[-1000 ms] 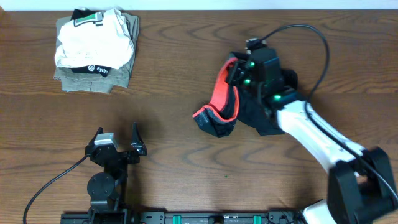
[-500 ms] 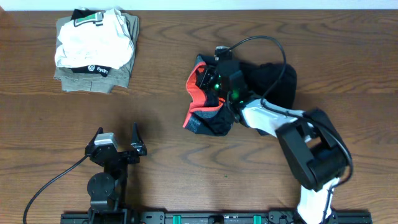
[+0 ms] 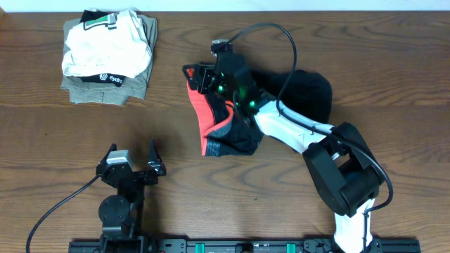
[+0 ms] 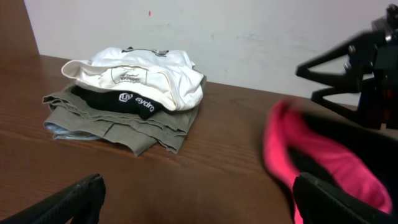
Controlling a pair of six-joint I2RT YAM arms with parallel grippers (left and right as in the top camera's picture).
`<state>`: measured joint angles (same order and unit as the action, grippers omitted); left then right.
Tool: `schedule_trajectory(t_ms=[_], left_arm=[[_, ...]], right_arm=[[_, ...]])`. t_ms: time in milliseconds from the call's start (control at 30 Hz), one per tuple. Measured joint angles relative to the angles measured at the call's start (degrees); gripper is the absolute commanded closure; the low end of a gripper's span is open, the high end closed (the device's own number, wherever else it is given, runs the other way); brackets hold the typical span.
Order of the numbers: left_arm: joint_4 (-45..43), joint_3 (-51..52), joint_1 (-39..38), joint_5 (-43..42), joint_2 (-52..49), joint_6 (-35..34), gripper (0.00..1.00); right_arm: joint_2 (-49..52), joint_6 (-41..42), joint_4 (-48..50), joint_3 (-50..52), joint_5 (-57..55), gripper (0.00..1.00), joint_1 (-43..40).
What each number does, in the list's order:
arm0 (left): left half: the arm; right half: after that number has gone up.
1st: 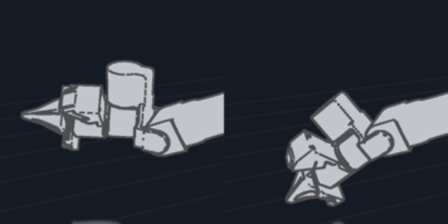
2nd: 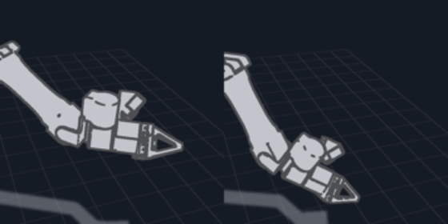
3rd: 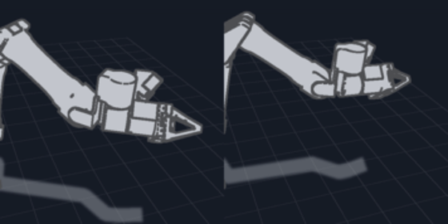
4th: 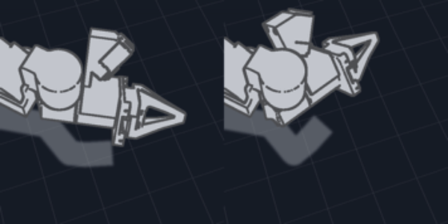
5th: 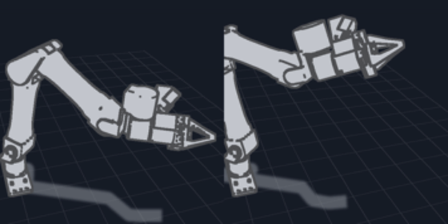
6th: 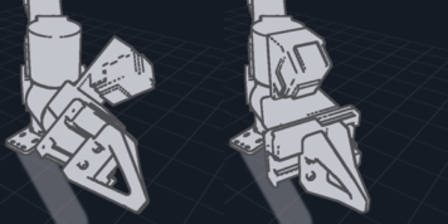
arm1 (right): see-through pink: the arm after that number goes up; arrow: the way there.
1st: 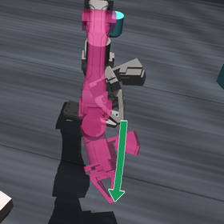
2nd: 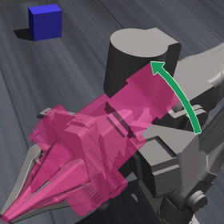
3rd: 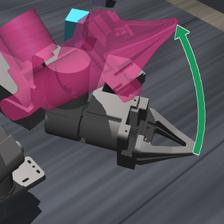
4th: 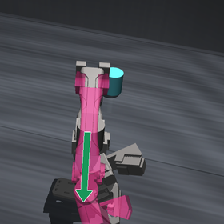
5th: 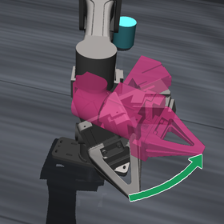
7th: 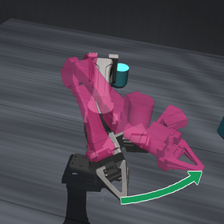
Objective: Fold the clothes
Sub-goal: 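Release the waistband and reposition the right gripper to the garment's right side, then grasp the right end of the black garment with the right gripper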
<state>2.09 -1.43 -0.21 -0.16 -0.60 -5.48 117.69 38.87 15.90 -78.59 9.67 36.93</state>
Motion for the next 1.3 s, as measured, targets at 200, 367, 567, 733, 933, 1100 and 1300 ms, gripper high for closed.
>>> schedule_trajectory(t_ms=[200,367,567,733,933,1100,1300], left_arm=[[0.0,0.0,0.0,0.0,0.0,0.0,0.02],[0.0,0.0,0.0,0.0,0.0,0.0,0.02],[0.0,0.0,0.0,0.0,0.0,0.0,0.02],[0.0,0.0,0.0,0.0,0.0,0.0,0.02],[0.0,0.0,0.0,0.0,0.0,0.0,0.02],[0.0,0.0,0.0,0.0,0.0,0.0,0.02],[0.0,0.0,0.0,0.0,0.0,0.0,0.02]], right_arm=[[0.0,-9.7,-30.5,-12.6,-0.3,0.01,-3.1],[-2.5,-12.5,-59.5,-23.7,-9.4,0.01,-8.0],[-13.0,-11.5,-82.8,-27.5,-16.2,0.01,-15.2],[-17.9,-10.9,-99.7,-28.5,-15.4,0.01,-18.3],[-17.4,-10.1,-105.7,-24.0,-14.3,0.01,-18.4],[-17.0,-9.3,-101.1,-15.5,-14.1,0.01,-18.4],[-16.8,-9.1,-95.3,-5.5,-11.4,0.01,-18.3]])
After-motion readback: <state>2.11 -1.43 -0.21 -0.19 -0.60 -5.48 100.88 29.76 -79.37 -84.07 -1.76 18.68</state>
